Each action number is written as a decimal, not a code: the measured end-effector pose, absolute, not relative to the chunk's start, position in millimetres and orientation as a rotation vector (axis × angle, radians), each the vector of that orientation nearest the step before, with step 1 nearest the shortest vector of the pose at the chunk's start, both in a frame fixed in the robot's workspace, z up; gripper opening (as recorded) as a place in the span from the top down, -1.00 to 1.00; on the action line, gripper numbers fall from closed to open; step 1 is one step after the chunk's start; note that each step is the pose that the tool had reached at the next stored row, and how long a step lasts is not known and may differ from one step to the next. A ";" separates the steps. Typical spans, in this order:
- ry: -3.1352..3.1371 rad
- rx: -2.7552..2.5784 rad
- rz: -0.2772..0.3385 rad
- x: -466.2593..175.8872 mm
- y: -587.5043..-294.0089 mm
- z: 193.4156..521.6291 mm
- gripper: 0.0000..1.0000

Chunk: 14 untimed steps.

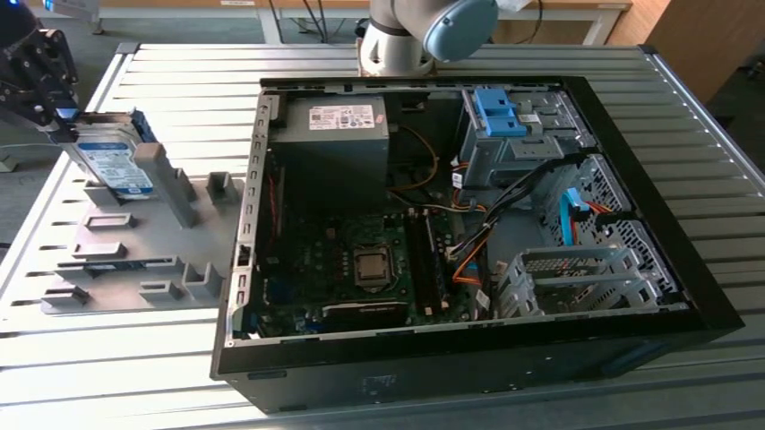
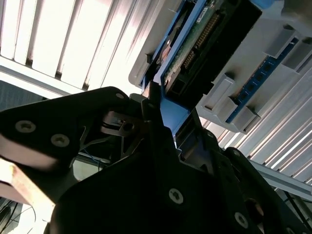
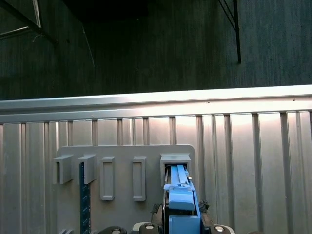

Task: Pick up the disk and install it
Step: 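Pick up the disk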

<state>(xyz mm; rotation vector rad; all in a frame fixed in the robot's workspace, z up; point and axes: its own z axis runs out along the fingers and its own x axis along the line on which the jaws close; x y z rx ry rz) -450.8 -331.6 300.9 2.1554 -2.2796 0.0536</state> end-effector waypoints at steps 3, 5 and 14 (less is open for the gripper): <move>-2.273 2.163 0.054 -450.8 -331.9 300.7 0.27; -2.242 2.195 0.054 -450.8 -331.9 300.7 0.27; -2.233 2.204 0.054 -450.8 -332.0 300.5 0.27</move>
